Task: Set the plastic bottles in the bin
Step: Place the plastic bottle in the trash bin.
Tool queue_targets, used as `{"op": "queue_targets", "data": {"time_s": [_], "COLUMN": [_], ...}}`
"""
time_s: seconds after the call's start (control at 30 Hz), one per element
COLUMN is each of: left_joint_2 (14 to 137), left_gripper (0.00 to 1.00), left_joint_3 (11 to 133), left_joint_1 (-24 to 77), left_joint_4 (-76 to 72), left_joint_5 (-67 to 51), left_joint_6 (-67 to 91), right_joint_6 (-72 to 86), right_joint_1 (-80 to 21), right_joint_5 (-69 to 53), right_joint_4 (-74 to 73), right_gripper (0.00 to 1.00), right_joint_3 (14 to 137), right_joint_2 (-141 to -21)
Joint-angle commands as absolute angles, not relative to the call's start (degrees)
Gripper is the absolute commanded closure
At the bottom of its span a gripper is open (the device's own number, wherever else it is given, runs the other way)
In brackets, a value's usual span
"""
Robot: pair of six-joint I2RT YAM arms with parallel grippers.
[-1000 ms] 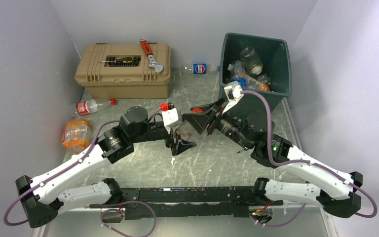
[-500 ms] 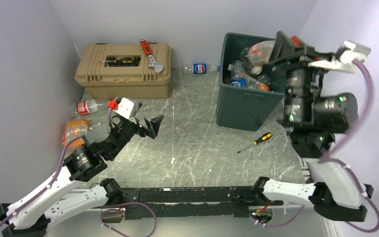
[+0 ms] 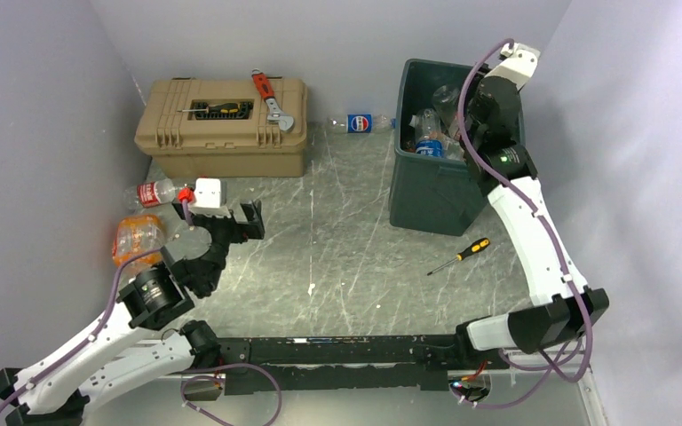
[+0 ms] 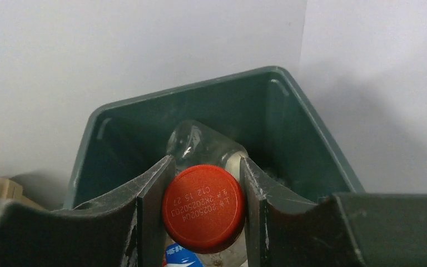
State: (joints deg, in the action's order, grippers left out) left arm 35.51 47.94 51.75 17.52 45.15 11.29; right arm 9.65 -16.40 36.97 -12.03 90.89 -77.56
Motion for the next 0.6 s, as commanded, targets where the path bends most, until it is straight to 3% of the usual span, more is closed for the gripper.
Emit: {"op": "queue_targets", "data": {"time_s": [0.0, 0.03, 0.07, 0.1, 0.27, 0.4, 0.57], "left_joint_2": [37.77, 38.57, 39.51, 40.57, 46.66, 54.74, 56.67], "left_gripper": [0.01, 0.0, 0.0, 0.0, 0.01, 0.01, 0.01], "left_joint_3": [47.92, 48.21, 48.83, 49.7, 52.46, 59.63, 63.37], "left_joint_1": [51.92, 51.94, 51.87, 51.9, 51.94, 49.87, 26.41], "left_joint_4": [18.48, 19.38, 20.64, 22.29, 25.04, 33.68, 37.46], "left_joint_5": [51.19, 53.12, 55.54, 57.35, 60.2, 58.83, 34.43], "left_joint_6": [13.61, 14.5, 15.51, 16.66, 14.34, 17.7, 19.12], "right_joint_6": [15.13, 15.55, 16.08, 16.5, 16.82, 19.27, 21.56], "right_joint_1": [-15.03, -15.02, -15.02, -15.03, -15.03, -15.66, -19.52], "right_joint_5": [30.13, 30.3, 30.58, 30.66, 27.85, 17.7, -2.1], "right_joint_4": [-14.03, -15.08, -15.75, -16.03, -15.12, -14.58, -10.74], "right_gripper": [0.64, 0.4, 0.1, 0.01, 0.0, 0.0, 0.0], "right_joint_3": [94.14, 94.46, 94.37, 94.15, 94.19, 94.34, 85.76], "right_joint_2": [-78.94, -79.74, -80.17, -80.13, -76.41, -71.19, -63.36]}}
